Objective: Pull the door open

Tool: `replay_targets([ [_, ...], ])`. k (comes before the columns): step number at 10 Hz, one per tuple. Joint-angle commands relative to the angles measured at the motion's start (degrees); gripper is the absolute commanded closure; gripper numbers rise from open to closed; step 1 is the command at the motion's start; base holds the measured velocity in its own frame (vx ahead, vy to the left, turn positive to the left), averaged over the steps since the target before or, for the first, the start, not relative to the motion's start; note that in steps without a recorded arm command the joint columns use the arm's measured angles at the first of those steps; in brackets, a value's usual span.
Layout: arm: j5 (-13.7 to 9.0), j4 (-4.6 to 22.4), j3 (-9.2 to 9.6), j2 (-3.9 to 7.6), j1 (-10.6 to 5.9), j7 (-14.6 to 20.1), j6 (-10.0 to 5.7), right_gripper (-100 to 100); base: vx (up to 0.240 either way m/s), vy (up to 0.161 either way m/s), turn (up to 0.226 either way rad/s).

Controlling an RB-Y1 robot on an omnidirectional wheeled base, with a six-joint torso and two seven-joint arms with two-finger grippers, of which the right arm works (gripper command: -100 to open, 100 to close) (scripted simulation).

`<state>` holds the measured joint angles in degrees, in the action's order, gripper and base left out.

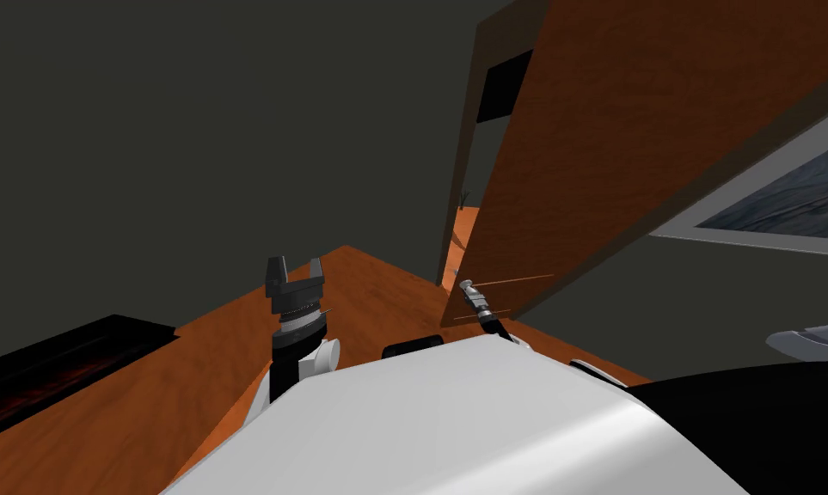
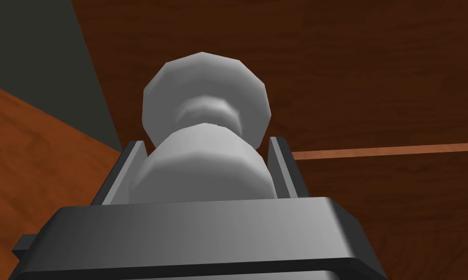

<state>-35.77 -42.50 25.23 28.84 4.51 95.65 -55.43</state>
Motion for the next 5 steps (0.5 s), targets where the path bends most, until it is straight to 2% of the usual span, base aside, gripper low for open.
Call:
replay_targets([
  [1,0.4,0.2,0.9,0.76,0.51,1.0,-1.31,100,-0.142,-0.027,0.112],
  [3,0.8,0.4,1.99,1.69,1.12,2.1,-2.9,100,-0.207,-0.086,0.143],
  [5,1.3,0.7,3.25,2.75,1.83,3.5,-4.73,100,-0.213,-0.045,0.132],
])
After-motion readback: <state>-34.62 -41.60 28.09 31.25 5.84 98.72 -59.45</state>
